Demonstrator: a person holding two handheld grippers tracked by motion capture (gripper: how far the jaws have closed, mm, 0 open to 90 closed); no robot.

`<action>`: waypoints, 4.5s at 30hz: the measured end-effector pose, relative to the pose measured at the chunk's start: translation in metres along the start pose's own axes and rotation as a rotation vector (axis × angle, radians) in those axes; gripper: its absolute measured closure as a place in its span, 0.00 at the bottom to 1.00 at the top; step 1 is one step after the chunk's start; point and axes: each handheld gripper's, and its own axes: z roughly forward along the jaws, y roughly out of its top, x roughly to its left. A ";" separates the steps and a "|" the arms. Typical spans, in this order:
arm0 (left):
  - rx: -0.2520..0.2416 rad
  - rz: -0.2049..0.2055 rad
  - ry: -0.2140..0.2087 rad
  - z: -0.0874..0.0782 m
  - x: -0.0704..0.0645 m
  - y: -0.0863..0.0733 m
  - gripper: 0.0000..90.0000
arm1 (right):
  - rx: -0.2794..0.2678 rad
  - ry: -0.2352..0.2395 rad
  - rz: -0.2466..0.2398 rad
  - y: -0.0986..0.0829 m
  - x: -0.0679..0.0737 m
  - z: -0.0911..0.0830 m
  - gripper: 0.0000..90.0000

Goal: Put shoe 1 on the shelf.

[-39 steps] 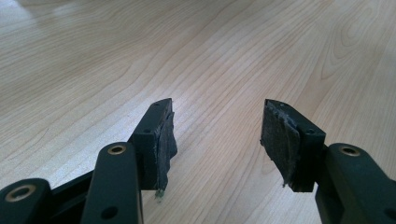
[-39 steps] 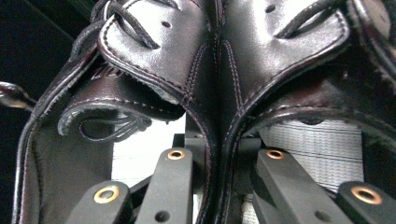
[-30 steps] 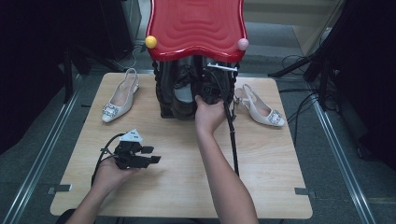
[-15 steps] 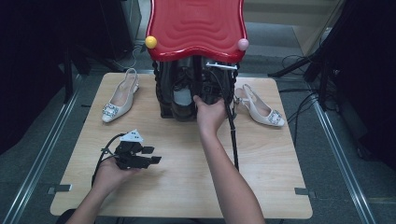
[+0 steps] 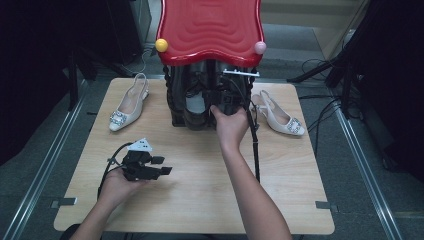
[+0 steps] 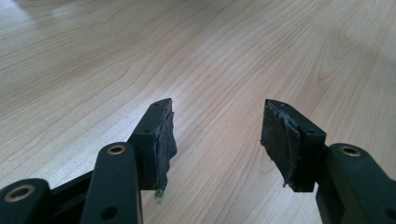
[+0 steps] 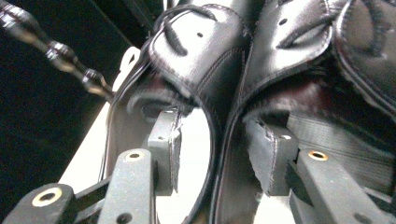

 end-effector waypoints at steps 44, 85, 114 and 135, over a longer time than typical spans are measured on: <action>-0.091 0.185 -0.066 -0.070 -0.004 0.178 1.00 | 0.158 0.270 -0.361 -0.146 -0.021 -0.047 0.56; -0.075 0.253 -0.021 -0.039 -0.007 0.380 1.00 | 0.048 0.230 -0.312 -0.115 -0.001 -0.018 1.00; -0.063 0.271 -0.029 -0.031 -0.005 0.374 1.00 | 0.044 0.158 -0.308 -0.077 0.012 0.001 1.00; -0.063 0.256 -0.041 -0.030 -0.004 0.374 1.00 | 0.064 0.081 -0.292 -0.048 0.033 0.031 1.00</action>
